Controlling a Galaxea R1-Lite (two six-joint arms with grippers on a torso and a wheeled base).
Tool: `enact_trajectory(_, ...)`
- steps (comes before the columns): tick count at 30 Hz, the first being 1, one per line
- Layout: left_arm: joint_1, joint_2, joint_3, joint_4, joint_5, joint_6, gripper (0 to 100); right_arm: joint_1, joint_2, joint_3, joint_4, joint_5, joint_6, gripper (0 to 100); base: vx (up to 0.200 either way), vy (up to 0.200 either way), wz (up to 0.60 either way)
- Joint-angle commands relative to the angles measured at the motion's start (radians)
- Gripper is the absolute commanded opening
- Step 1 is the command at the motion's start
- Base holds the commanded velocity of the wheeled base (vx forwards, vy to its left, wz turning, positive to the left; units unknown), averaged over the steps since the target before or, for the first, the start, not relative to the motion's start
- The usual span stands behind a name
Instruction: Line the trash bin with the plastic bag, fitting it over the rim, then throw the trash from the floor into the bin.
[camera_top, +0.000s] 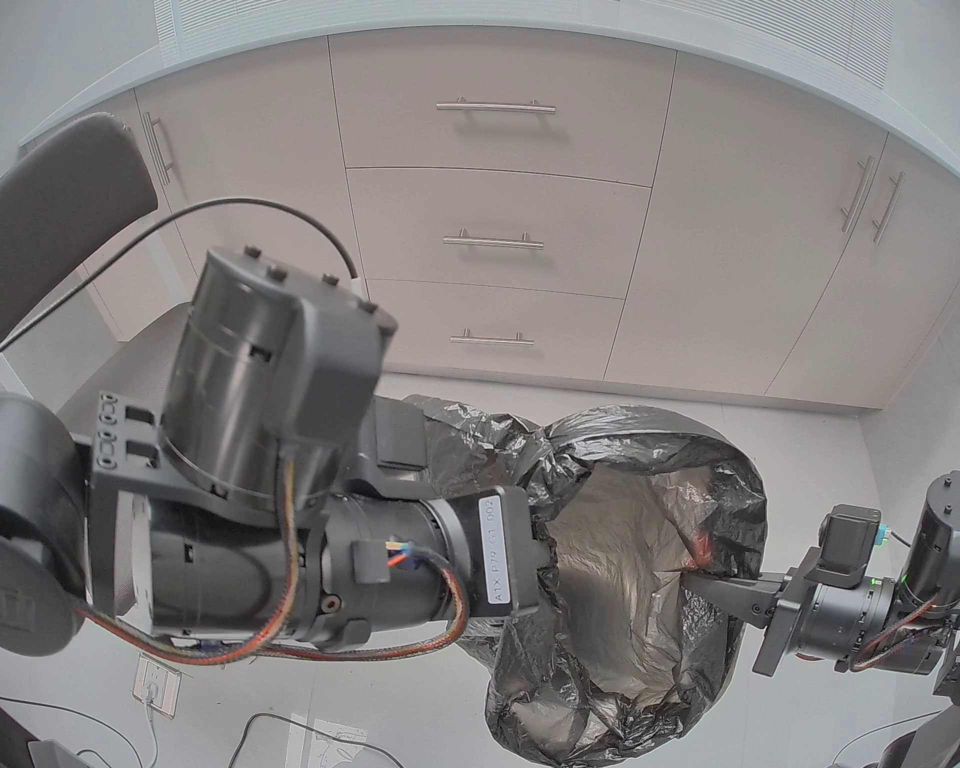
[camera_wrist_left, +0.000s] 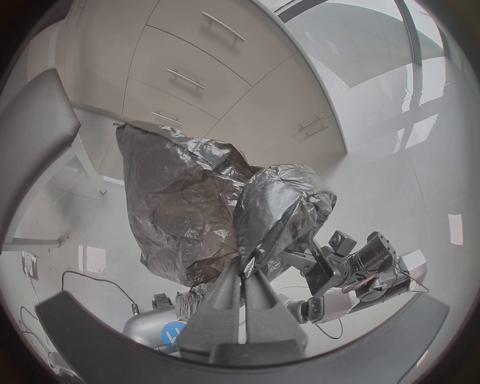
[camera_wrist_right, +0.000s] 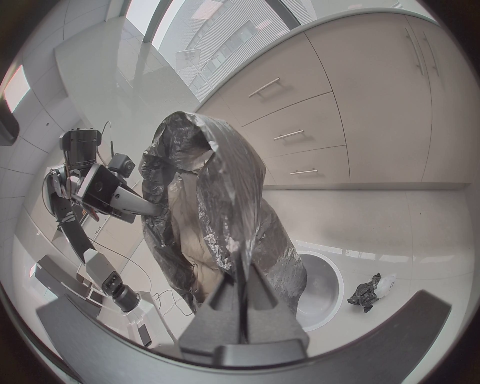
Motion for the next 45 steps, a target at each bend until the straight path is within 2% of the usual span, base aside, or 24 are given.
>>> enact_trajectory(1,0.028,0.06,0.045,-0.038,-0.018,0.001,0,-0.066,0.144,0.063,-0.091,0.033,-0.004,0,0.0,0.0,0.0)
enact_trajectory(4,0.029,0.078,0.06,-0.043,-0.026,0.001,0,-0.088,0.217,0.113,-0.19,0.059,-0.004,0,0.0,0.0,0.0)
enact_trajectory(9,0.028,0.13,0.103,-0.084,-0.029,0.001,0,-0.099,0.418,0.208,-0.431,0.062,-0.002,0,0.0,0.0,0.0)
enact_trajectory(10,0.029,0.132,0.104,-0.086,-0.029,0.001,0,-0.102,0.426,0.211,-0.442,0.062,-0.002,0,0.0,0.0,0.0)
enact_trajectory(12,0.029,0.158,0.14,-0.138,-0.029,0.001,0,-0.109,0.588,0.27,-0.655,0.06,-0.004,0,0.0,0.0,0.0)
enact_trajectory(14,0.029,0.17,0.161,-0.17,-0.029,0.003,0,-0.12,0.696,0.27,-0.755,0.051,0.003,0,0.0,0.0,0.0)
enact_trajectory(20,0.029,0.205,0.189,-0.204,-0.03,0.004,0,-0.151,0.809,0.248,-0.755,0.059,-0.005,0,0.0,0.0,0.0)
enact_trajectory(28,0.031,0.273,0.19,-0.27,-0.036,0.007,0,-0.217,0.837,0.208,-0.755,0.064,-0.007,0,0.0,0.0,0.0)
enact_trajectory(32,0.034,0.31,0.195,-0.296,-0.036,0.056,0,-0.266,0.897,0.158,-0.755,0.09,-0.037,0,0.0,0.0,0.0)
enact_trajectory(42,0.034,0.356,0.196,-0.314,-0.036,0.073,0,-0.277,0.967,0.113,-0.755,0.091,-0.045,0,0.0,0.0,0.0)
enact_trajectory(45,0.034,0.432,0.19,-0.376,-0.036,0.115,0,-0.313,0.99,0.095,-0.755,0.093,-0.045,0,0.0,0.0,0.0)
